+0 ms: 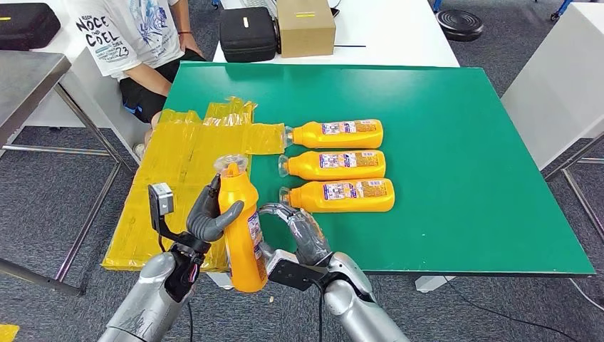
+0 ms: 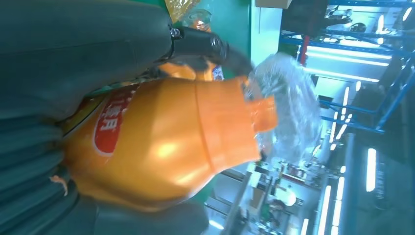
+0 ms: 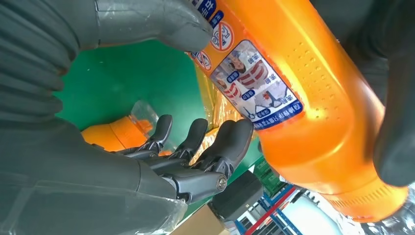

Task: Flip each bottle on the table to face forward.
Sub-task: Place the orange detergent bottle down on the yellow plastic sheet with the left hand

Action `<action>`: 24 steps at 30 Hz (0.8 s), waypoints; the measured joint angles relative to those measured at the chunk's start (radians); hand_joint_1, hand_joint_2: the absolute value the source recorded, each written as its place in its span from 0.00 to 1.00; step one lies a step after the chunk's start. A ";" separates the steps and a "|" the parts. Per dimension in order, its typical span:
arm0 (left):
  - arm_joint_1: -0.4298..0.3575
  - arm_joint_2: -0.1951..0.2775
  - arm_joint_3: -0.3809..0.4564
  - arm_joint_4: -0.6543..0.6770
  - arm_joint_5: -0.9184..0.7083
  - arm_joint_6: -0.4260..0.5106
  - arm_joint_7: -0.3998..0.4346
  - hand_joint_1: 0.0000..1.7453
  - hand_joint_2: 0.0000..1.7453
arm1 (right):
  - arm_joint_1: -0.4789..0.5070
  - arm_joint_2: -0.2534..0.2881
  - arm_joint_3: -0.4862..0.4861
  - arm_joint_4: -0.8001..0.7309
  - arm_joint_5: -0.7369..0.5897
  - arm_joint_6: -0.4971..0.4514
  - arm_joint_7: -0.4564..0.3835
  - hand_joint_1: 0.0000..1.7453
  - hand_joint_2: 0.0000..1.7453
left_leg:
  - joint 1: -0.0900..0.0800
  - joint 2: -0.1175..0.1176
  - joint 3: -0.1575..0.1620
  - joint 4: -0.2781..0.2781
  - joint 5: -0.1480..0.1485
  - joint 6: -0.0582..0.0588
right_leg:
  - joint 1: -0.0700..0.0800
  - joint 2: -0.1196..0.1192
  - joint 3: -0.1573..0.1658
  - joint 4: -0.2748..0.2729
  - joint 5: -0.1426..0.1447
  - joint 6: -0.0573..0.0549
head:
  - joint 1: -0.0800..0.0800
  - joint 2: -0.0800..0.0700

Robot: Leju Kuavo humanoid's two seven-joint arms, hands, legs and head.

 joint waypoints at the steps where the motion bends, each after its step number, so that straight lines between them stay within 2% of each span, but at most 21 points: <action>1: 0.000 0.000 0.000 -0.002 0.010 -0.003 0.000 1.00 1.00 | 0.000 0.000 0.000 0.001 0.004 -0.002 0.002 1.00 1.00 | 0.000 0.000 0.000 0.000 0.000 0.000 | 0.000 0.000 0.000 0.000 0.000 0.000 | 0.000 0.000; 9: 0.000 -0.005 0.001 -0.020 0.058 -0.016 0.000 1.00 1.00 | 0.000 0.000 -0.002 0.006 0.021 -0.001 0.012 1.00 1.00 | 0.000 0.000 0.000 0.000 0.000 0.000 | 0.000 0.000 0.000 0.000 0.000 0.000 | 0.000 0.000; 17: -0.001 -0.006 -0.003 -0.023 0.036 -0.016 0.003 1.00 1.00 | 0.009 0.000 -0.007 0.006 0.014 0.001 0.012 1.00 1.00 | 0.000 0.000 0.000 0.000 0.000 0.000 | 0.000 0.000 0.000 0.000 0.000 0.000 | 0.000 0.000; 18: -0.001 -0.006 -0.006 -0.023 0.029 -0.016 0.003 1.00 1.00 | 0.011 0.000 -0.009 0.006 0.010 0.000 0.012 0.97 1.00 | 0.000 0.000 0.000 0.000 0.000 0.000 | 0.000 0.000 0.000 0.000 0.000 0.000 | 0.000 0.000; 19: -0.001 -0.006 -0.009 -0.024 0.022 -0.017 0.004 1.00 1.00 | 0.014 -0.001 -0.011 0.006 0.004 -0.001 0.011 0.78 1.00 | 0.000 0.000 0.000 0.000 0.000 0.000 | 0.000 0.000 0.000 0.000 0.000 0.000 | 0.000 0.000; 22: 0.000 -0.006 -0.021 -0.030 -0.001 -0.012 0.006 1.00 1.00 | 0.021 -0.003 -0.022 0.004 -0.016 -0.008 0.004 0.06 1.00 | 0.000 0.000 0.000 0.000 0.000 0.000 | 0.000 0.000 0.000 0.000 0.000 0.000 | 0.000 0.000; 23: 0.000 -0.006 -0.024 -0.032 -0.009 -0.006 0.006 1.00 1.00 | 0.024 -0.003 -0.026 0.001 -0.024 -0.011 0.000 0.00 0.75 | 0.000 0.000 0.000 0.000 0.000 0.000 | 0.000 0.000 0.000 0.000 0.000 0.000 | 0.000 0.000; 24: 0.000 -0.005 -0.026 -0.035 -0.016 0.003 0.005 1.00 1.00 | 0.027 -0.004 -0.029 -0.003 -0.031 -0.014 -0.005 0.00 0.50 | 0.000 0.000 0.000 0.000 0.000 0.000 | 0.000 0.000 0.000 0.000 0.000 0.000 | 0.000 0.000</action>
